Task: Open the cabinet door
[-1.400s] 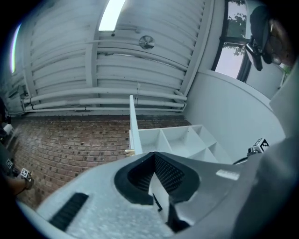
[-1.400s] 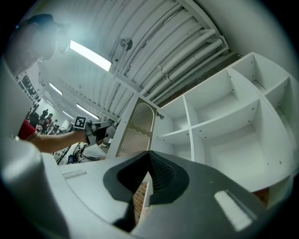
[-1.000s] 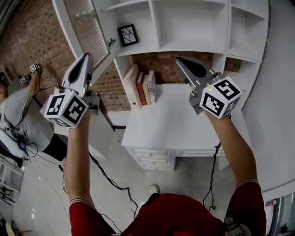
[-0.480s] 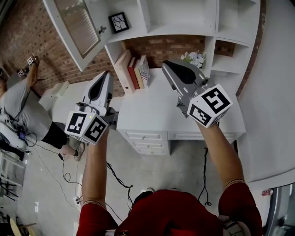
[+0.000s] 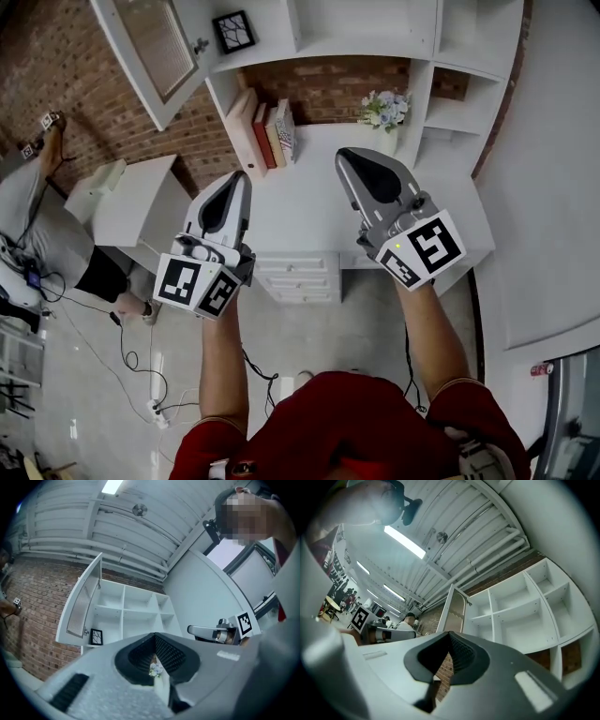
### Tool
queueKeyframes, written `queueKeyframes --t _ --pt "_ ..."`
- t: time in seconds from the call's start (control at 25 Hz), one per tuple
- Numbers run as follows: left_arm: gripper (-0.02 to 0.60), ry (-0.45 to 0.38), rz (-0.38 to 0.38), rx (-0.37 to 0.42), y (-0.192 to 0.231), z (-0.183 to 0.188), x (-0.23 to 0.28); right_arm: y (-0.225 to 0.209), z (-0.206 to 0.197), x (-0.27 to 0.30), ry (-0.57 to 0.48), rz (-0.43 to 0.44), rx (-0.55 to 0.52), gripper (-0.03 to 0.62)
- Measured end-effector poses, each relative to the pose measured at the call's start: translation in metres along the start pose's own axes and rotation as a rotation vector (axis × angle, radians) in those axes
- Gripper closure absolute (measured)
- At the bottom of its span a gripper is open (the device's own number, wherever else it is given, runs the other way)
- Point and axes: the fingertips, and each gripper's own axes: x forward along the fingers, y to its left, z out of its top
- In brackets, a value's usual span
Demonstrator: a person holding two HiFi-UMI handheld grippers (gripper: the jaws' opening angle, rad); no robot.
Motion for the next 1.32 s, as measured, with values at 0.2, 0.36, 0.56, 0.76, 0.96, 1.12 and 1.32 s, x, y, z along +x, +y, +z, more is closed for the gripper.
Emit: queueKeyframes --t 0.2,0.36,0.56,0.76,0.96,1.12,1.32 --pt "0.575 0.003 -0.037 -0.016 -0.012 -0.007 -0.013 0.026 -0.017 -0.009 0.028 -0.030 0.001 0.582" --pt "0.575 0.004 -0.074 -0.038 -0.021 -0.013 -0.020 0.043 -0.026 -0.013 0.063 -0.040 0.003 0.583" --pt "0.575 0.005 -0.093 -0.067 -0.023 -0.019 -0.020 0.049 -0.024 -0.016 0.080 -0.043 -0.019 0.583" --pt "0.575 0.006 -0.097 -0.083 -0.022 -0.024 -0.020 0.048 -0.024 -0.019 0.087 -0.049 -0.022 0.583" --pt "0.575 0.004 -0.104 -0.082 -0.020 -0.025 -0.020 0.049 -0.027 -0.017 0.085 -0.050 -0.017 0.583" --pt "0.575 0.011 -0.092 -0.078 -0.012 -0.026 -0.024 0.052 -0.030 -0.011 0.085 -0.046 -0.011 0.583" --pt "0.575 0.015 -0.079 -0.072 -0.006 -0.023 -0.026 0.053 -0.029 -0.006 0.091 -0.042 -0.009 0.582"
